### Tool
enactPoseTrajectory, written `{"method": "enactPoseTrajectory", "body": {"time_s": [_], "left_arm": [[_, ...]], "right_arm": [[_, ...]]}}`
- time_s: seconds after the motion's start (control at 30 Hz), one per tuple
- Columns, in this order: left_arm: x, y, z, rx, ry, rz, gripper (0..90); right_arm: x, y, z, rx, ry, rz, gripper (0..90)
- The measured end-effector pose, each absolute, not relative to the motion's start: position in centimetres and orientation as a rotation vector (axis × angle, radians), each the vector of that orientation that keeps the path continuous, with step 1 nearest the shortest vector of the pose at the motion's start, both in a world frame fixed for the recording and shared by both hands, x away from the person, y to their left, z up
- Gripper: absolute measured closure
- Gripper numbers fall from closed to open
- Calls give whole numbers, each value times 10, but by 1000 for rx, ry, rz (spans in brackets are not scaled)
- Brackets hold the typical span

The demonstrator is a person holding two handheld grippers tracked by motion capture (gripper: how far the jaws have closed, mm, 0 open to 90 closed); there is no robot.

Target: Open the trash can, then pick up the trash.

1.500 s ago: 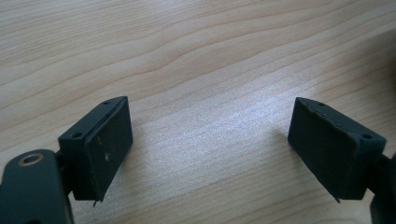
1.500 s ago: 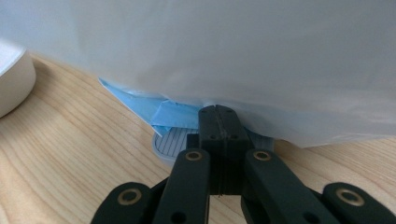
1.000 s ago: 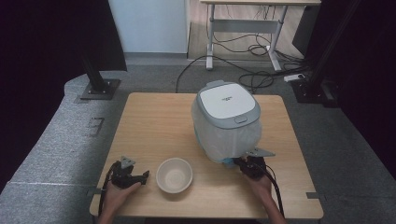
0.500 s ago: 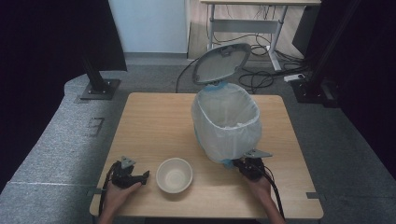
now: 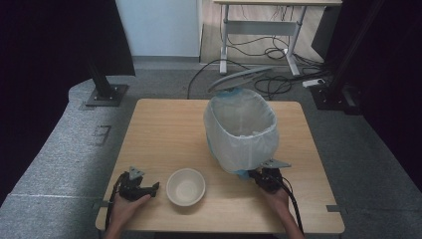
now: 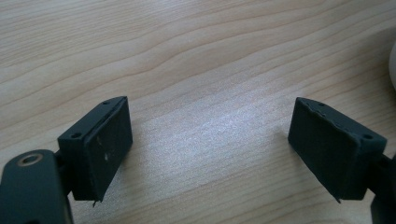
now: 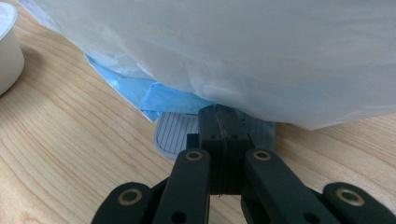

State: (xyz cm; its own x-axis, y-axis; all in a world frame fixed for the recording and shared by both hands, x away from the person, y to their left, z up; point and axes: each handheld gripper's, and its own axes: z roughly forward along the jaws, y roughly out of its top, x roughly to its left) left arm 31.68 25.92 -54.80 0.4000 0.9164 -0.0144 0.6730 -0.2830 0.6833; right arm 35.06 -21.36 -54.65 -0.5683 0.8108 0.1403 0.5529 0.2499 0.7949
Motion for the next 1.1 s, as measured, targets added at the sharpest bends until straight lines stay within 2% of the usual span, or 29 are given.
{"method": "enactPoseTrajectory", "body": {"time_s": [0.5, 0.67, 1.1], "left_arm": [[317, 258, -546, 2044, 1354, 499, 151], [313, 255, -534, 2002, 1328, 524, 162], [301, 235, -503, 1936, 1202, 530, 253]], "right_arm": [[350, -214, -547, 1263, 2224, 1231, 891], [351, -214, -547, 1262, 2227, 1233, 891], [351, -214, -547, 1259, 2228, 1234, 890]]}}
